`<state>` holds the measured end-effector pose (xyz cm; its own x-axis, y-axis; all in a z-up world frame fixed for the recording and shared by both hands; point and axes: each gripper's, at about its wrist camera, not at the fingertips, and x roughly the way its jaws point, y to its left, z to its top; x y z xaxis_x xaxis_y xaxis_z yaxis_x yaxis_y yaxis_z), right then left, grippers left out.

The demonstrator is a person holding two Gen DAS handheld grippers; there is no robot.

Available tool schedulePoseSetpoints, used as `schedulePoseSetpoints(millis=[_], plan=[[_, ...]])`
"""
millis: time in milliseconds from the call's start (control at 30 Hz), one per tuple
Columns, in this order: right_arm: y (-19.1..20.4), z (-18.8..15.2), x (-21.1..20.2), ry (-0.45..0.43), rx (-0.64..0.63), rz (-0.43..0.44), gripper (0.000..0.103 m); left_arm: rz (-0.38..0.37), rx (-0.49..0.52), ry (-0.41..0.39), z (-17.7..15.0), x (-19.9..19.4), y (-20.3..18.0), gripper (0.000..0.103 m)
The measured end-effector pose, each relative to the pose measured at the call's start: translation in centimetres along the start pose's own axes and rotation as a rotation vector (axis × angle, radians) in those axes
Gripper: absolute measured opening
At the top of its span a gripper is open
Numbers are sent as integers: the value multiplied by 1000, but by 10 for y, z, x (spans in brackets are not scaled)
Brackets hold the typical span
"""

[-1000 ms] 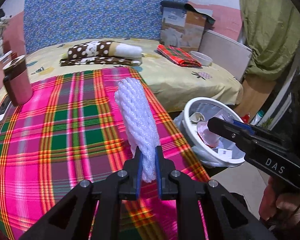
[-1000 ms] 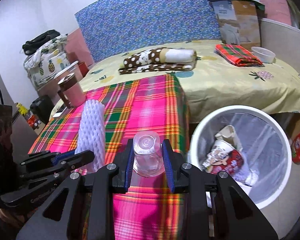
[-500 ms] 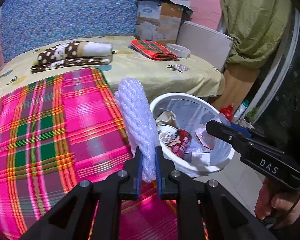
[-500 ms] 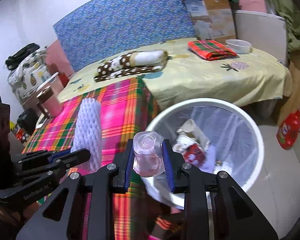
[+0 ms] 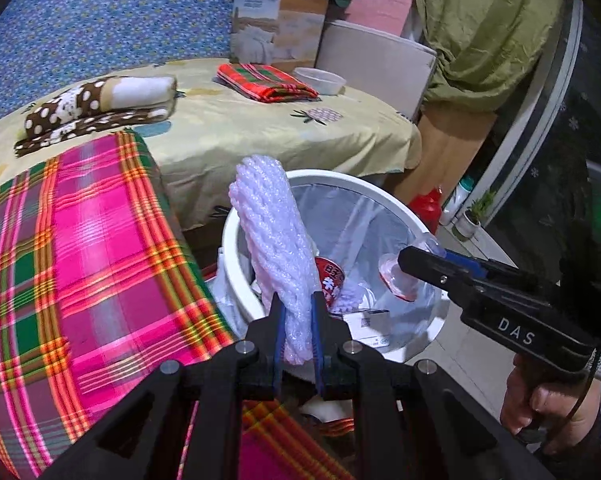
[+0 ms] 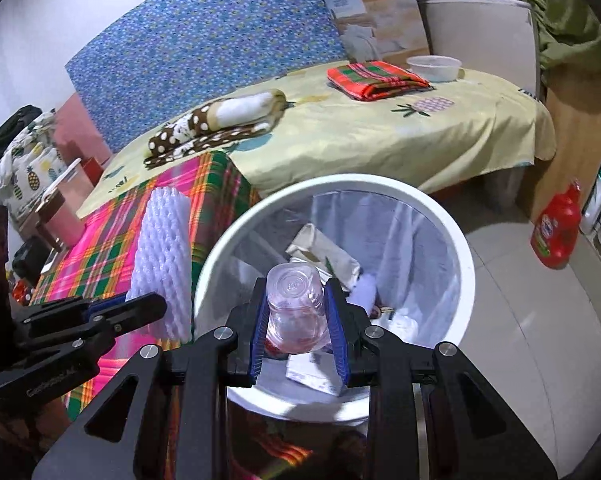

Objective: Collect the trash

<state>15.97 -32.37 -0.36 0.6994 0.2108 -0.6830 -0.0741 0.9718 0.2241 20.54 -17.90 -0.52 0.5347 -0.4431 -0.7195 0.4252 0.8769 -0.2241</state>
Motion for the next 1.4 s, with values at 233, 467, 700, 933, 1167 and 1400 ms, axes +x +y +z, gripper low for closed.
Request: schedulePoseSetpoints(millis=[233,467,700,933,1167,1400], plan=[[-14,-1,12,39,24,-17,30,-35,24,32,5,19,-10,13],[-20,-2,19,72,27,-38,31,-47,28,42,8,31,-12,18],[-21,-2,17,69,18,-41,40,-66,22,24,8,27,-13,39],[-16,0,10,48,8,-41,41,-61,7,-2,7,13,-8,41],[-6,-1,-3,18,-12,-35,44,-37,-13,-20,-2,-4,0,41],[12,-6,-16,-3,-40,-11,47,-2,-23,-55,-12,-28,5,41]])
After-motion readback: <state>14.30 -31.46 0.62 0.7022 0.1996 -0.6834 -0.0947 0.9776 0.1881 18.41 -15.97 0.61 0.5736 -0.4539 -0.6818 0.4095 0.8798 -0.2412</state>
